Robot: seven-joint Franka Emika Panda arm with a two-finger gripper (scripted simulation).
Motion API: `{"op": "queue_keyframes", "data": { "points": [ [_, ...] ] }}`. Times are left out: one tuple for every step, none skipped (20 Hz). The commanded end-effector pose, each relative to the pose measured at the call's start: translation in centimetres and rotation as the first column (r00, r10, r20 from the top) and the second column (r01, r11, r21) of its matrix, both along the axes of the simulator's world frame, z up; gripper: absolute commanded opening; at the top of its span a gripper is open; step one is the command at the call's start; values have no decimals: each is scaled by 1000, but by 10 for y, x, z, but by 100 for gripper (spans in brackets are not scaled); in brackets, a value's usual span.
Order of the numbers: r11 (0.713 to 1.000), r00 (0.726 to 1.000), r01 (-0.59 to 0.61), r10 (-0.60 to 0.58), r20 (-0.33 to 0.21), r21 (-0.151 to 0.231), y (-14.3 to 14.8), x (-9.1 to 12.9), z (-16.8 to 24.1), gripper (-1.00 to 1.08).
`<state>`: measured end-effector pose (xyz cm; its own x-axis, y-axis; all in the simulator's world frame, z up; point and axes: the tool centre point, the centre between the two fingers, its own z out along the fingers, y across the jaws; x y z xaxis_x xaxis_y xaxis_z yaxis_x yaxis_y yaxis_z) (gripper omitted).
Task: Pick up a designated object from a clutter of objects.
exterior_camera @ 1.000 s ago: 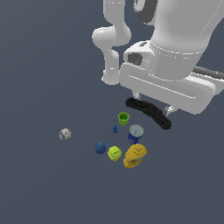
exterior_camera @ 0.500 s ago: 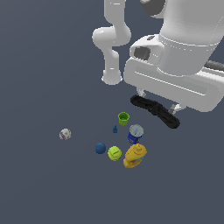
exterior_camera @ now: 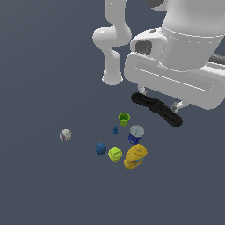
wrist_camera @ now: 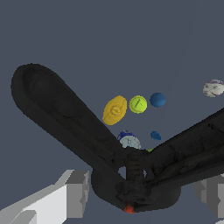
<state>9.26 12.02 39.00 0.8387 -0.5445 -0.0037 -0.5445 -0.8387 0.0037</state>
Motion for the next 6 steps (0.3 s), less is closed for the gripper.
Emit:
{"op": "queue_keyframes", "data": {
  "points": [
    [1000, 1000, 0, 0, 3, 1, -1, 0, 10, -100],
    [1000, 1000, 0, 0, 3, 1, -1, 0, 13, -100],
    [1000, 1000, 0, 0, 3, 1, -1, 0, 15, -100],
    [1000, 1000, 0, 0, 3, 1, -1, 0, 16, -100],
    [1000, 1000, 0, 0, 3, 1, -1, 0, 17, -100],
    [1000, 1000, 0, 0, 3, 1, -1, 0, 17, -100]
  ]
}}
